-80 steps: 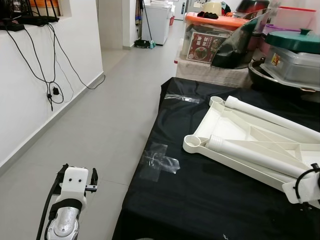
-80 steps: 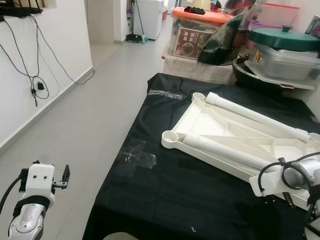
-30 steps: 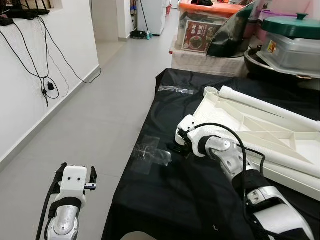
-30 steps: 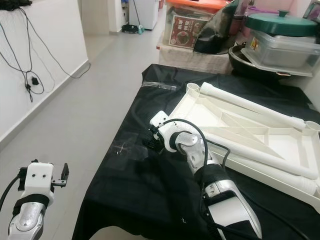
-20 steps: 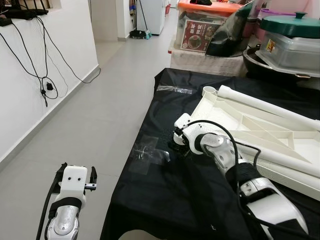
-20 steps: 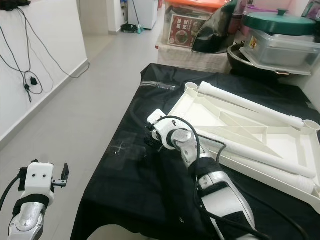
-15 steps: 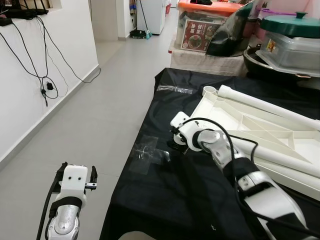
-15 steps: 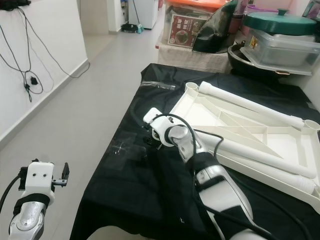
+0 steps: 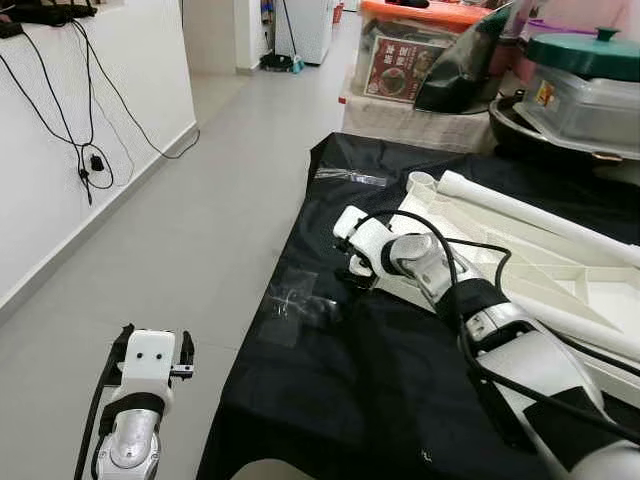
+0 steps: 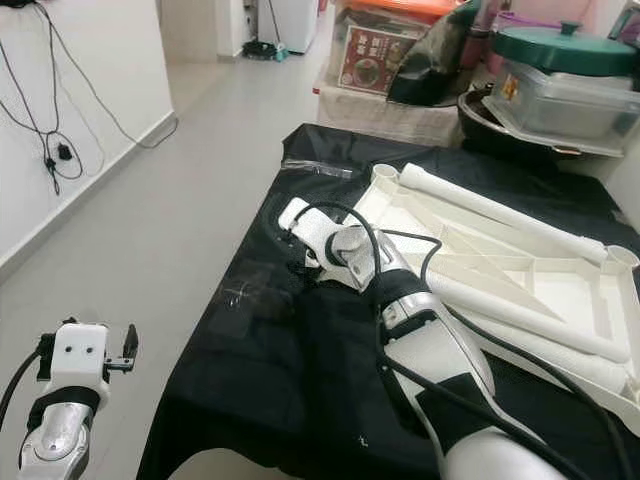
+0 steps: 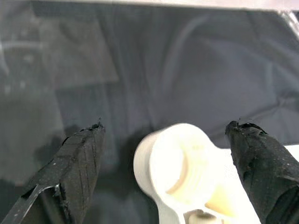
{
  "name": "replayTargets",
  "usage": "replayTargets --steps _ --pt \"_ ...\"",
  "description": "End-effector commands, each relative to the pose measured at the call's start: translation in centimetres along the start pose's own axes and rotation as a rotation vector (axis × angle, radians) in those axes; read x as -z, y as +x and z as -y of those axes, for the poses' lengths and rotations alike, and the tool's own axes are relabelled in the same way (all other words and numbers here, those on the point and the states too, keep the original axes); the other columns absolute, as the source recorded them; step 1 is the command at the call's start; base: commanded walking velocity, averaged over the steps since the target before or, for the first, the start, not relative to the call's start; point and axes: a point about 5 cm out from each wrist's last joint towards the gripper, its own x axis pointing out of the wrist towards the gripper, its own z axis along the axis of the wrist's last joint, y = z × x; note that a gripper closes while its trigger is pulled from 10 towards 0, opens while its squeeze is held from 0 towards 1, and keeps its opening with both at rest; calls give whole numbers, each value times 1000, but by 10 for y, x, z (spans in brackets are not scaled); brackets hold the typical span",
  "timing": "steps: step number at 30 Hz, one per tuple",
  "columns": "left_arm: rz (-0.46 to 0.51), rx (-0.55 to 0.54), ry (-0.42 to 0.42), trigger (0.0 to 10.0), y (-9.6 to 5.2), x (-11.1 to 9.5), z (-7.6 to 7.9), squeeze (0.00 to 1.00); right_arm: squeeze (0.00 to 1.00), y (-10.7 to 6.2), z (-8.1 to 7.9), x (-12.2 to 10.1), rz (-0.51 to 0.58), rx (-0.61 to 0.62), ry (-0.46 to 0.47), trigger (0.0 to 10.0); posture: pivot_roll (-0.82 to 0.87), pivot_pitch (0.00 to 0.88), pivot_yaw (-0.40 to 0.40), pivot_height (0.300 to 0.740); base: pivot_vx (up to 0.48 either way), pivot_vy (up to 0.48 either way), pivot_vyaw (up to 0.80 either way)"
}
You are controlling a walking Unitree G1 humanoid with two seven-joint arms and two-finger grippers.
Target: Building children table
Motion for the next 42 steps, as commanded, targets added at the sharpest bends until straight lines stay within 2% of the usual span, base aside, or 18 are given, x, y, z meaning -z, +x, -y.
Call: replayTargets --steps 1,5,10,18,25,33,38,42 --pt "-24 7 3 10000 -2 5 4 0 0 -2 2 9 -54 -24 -21 10000 96 0 -134 740 0 0 0" --pt "-24 3 1 10000 -3 5 4 0 0 -3 -1 25 -131 -79 -69 10000 101 0 -143 740 0 0 0" --pt "-23 -1 -2 10000 -4 5 5 0 0 -3 -2 30 -155 -92 -70 10000 105 0 -148 740 0 0 0" --pt "-20 -3 -4 10000 -3 4 6 0 0 -1 -2 21 -138 -76 -112 10000 119 0 -152 740 0 0 0" --pt "-18 -11 -5 10000 -3 3 6 0 0 4 -10 11 -111 -95 -142 10000 136 0 -165 740 0 0 0" --pt "-24 -26 -13 10000 -12 3 8 0 0 6 -13 17 -165 -116 -234 10000 147 0 -209 740 0 0 0" --pt "-35 -38 -21 10000 -18 5 8 0 0 4 -9 14 -173 -99 -252 10000 148 0 -219 740 0 0 0" --pt "-46 -46 -26 10000 -25 6 7 0 0 1 -3 11 -162 -81 -233 10000 141 0 -223 740 0 0 0"
